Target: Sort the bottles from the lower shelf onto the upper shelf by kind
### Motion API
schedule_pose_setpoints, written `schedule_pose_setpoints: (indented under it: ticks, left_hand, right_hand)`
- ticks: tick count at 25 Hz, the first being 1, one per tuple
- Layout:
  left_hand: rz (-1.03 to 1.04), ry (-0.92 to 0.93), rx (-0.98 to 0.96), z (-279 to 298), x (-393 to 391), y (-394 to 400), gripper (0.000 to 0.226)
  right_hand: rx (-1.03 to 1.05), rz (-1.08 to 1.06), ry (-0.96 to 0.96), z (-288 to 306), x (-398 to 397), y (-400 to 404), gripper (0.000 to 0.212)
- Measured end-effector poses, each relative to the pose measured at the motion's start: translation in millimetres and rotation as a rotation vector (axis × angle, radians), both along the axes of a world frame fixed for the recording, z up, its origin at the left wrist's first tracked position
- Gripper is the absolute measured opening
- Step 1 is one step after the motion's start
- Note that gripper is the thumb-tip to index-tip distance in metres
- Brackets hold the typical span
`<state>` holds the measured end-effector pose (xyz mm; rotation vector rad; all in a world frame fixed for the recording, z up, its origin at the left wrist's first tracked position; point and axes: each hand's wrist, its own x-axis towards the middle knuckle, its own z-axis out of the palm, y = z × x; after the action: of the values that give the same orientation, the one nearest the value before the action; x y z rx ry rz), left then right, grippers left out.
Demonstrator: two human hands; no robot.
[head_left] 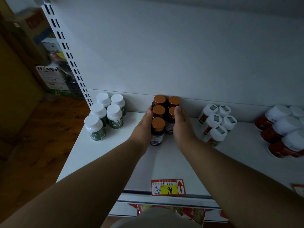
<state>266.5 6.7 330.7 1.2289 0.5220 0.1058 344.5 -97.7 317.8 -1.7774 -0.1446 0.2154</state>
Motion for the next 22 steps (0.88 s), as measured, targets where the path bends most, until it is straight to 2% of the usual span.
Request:
schedule_pose_setpoints:
  ticks: [4, 9, 12, 13, 15, 17, 22]
  left_hand:
    - [-0.023, 0.002, 0.014, 5.4, -1.4, -0.9, 0.043]
    - [-0.032, 0.067, 0.078, 1.4, -11.1, 8.3, 0.042]
    - [-0.025, 0.142, 0.369, -6.8, -33.8, 15.5, 0.038]
    - [-0.037, 0.155, 0.495, -10.3, -42.7, 16.4, 0.038]
    - [-0.083, 0.128, 0.676, -15.4, -54.7, 16.7, 0.038]
    - [-0.133, 0.099, 0.815, -19.2, -54.7, 18.5, 0.037]
    - [-0.149, 0.074, 0.926, -20.2, -44.0, 21.7, 0.036]
  right_hand:
    - [-0.031, -0.009, 0.015, -0.6, 0.3, 2.1, 0.049]
    - [-0.076, 0.008, 0.056, 14.8, -7.1, -7.0, 0.048]
    - [-0.295, -0.146, -0.19, 7.8, -33.7, -22.3, 0.036]
    - [-0.333, -0.142, -0.255, 1.3, -48.3, -26.3, 0.032]
    - [-0.374, -0.004, -0.351, -11.4, -74.7, -28.5, 0.034]
    - [-0.389, 0.117, -0.361, -17.7, -84.1, -23.9, 0.037]
    - [-0.402, 0.091, -0.314, -16.5, -76.3, -16.5, 0.035]
